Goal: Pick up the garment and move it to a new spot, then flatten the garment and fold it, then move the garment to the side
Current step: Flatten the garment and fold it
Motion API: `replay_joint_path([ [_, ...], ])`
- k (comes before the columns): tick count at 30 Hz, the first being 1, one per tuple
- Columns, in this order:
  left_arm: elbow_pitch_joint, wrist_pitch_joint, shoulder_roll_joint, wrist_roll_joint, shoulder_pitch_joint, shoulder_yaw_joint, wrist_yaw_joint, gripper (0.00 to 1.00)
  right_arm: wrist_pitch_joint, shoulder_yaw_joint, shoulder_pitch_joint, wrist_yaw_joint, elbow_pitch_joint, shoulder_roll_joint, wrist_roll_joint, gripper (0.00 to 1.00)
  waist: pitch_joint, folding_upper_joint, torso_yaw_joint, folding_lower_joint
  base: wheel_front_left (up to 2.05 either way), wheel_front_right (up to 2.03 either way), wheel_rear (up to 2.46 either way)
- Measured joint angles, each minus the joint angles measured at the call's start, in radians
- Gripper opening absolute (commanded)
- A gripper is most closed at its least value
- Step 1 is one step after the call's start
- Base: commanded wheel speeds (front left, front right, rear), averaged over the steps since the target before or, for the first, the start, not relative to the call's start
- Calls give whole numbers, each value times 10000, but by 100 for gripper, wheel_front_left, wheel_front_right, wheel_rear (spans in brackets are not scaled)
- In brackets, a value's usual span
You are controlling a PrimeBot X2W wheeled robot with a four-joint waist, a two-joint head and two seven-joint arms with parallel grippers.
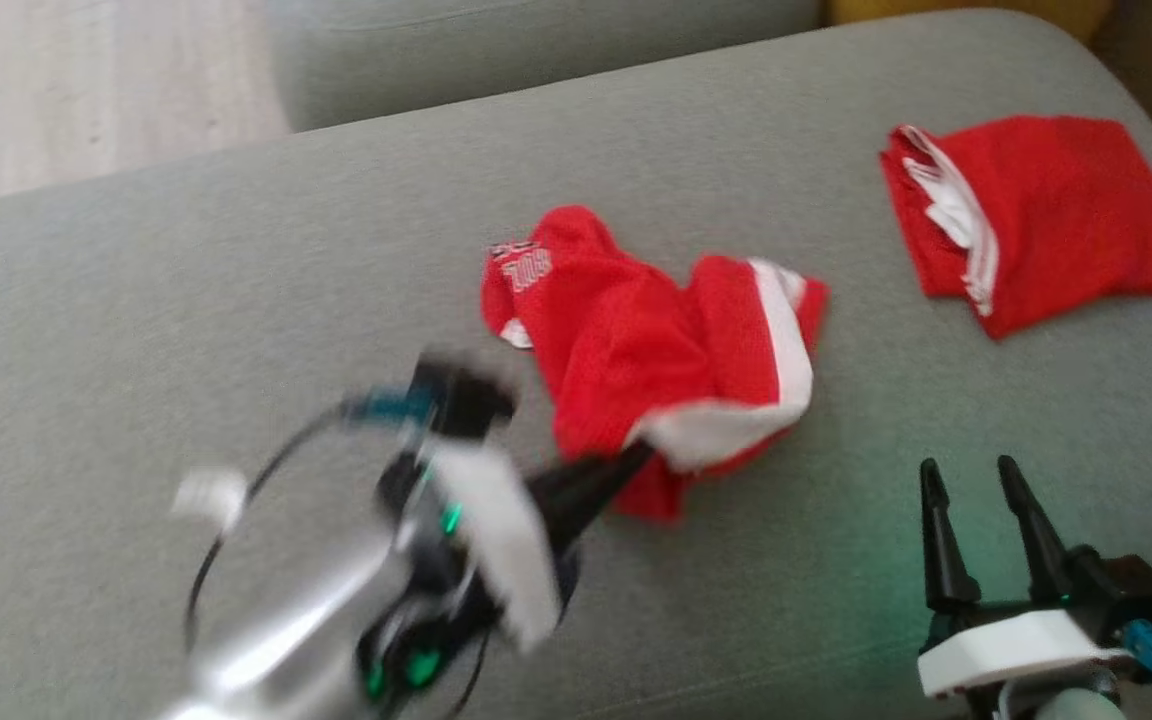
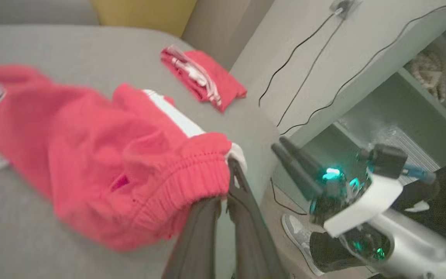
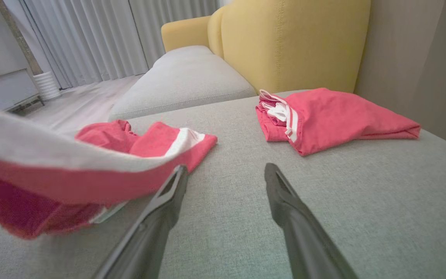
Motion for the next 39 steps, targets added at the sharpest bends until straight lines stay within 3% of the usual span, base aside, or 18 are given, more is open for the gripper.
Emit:
replay_joint_path([
  [5,-1172,-98,1304,-142,1809,2,1104,0,0,-151,220,0,-44,0,-176,100,-37,0,664,0,0,0,0],
  [10,-1260,-631,2533,324,2657,299,2305,0,0,-142,317,0,-63,2,-245,100,-32,0,1342,0,0,0,0],
  [18,-151,-2011,2552,794,3521,531,3158,0,0,-88,319,0,-54,4,-360,100,-186,0,2137,0,0,0,0],
  [19,61,-2184,2491,890,3544,533,3285,15,0,-84,319,0,-54,4,-405,100,-233,0,2183,0,0,0,0],
  [20,207,-2347,2422,968,3571,573,3371,43,0,-88,324,0,-54,4,-437,100,-280,0,2219,0,0,0,0],
  [21,303,-2514,2322,926,3634,688,3373,89,0,-86,337,0,-52,4,-437,100,-321,0,2246,0,0,0,0],
  [22,336,-2596,2232,798,3711,744,3396,100,0,-86,358,0,-48,4,-437,100,-361,0,2263,0,0,0,0],
  [27,213,-2458,2146,443,4197,754,3710,100,0,-82,378,0,-8,4,-514,100,-524,0,2225,0,0,0,0],
  [35,-1680,-1340,3620,564,4903,769,5607,100,0,-82,520,0,-15,4,-514,100,-731,0,2034,0,0,0,0],
  [39,-3145,-1312,3680,991,4695,654,5519,100,0,-82,666,0,-8,4,-512,100,-730,0,1958,0,0,0,0],
])
